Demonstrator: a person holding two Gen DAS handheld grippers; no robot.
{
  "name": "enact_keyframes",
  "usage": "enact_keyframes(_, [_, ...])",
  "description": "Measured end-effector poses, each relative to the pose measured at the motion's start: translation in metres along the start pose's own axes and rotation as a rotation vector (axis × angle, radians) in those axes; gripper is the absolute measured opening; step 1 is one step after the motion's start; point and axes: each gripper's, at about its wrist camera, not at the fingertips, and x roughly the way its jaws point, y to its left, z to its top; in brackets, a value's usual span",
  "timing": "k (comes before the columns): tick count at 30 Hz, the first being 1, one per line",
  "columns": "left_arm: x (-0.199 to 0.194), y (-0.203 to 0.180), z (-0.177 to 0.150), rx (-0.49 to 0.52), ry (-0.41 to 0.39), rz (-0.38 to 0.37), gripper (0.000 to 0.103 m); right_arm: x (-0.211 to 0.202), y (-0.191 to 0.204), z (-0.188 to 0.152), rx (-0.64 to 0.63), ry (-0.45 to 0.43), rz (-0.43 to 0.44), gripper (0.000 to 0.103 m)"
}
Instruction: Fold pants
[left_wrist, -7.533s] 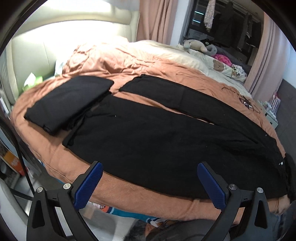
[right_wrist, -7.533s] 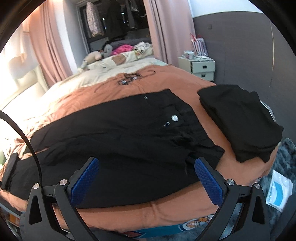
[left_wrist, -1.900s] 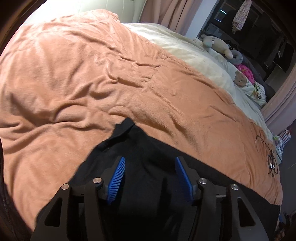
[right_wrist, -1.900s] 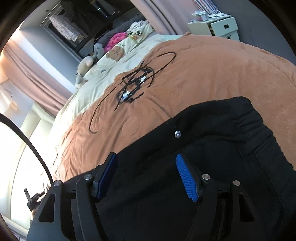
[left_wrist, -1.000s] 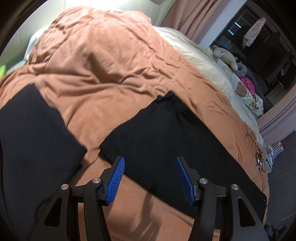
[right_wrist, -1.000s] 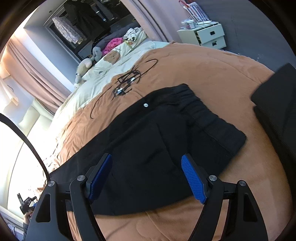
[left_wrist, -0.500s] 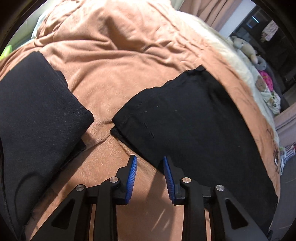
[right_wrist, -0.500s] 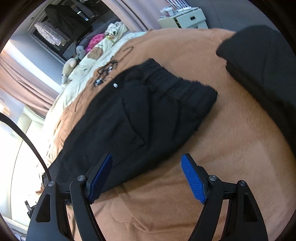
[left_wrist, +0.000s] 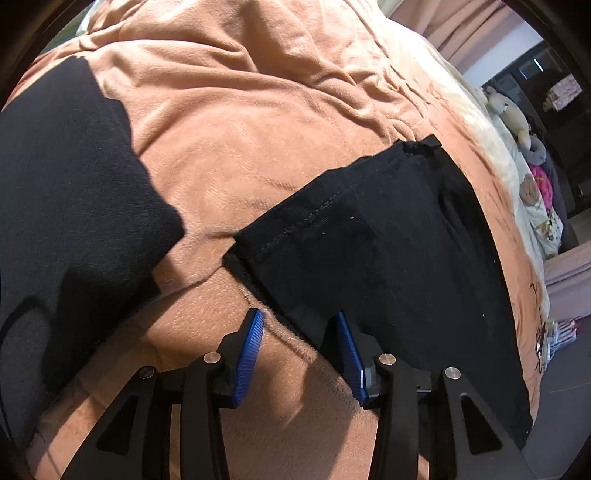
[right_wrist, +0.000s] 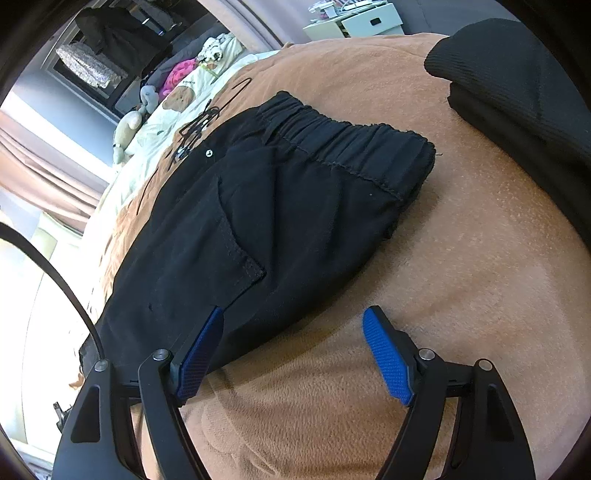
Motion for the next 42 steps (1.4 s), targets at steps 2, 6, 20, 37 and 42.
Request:
enact_keyframes(2, [-0.001, 0.002, 0.003, -0.015, -0.015, 0.016, 0.045, 0.001, -0.002, 0.0, 0.008, -0.003, 0.007, 0.079])
enact_keyframes(6, [0.003, 0.005, 0.011, -0.027, -0.04, 0.024, 0.046, 0.001, -0.003, -0.002, 0.004, -0.006, 0.01, 0.079])
enact_keyframes(20, [-0.024, -0.007, 0.015, 0.022, -0.172, -0.11, 0.048, -0.003, -0.01, -0.005, 0.011, -0.028, 0.065, 0.079])
enact_keyframes(37, [0.003, -0.004, 0.005, 0.032, -0.139, -0.079, 0.018, -0.001, -0.023, -0.013, 0.104, -0.105, 0.066, 0.079])
enact_keyframes(42, [-0.001, -0.005, 0.008, 0.027, -0.155, -0.081, 0.013, 0.015, -0.02, -0.01, 0.108, -0.119, 0.07, 0.075])
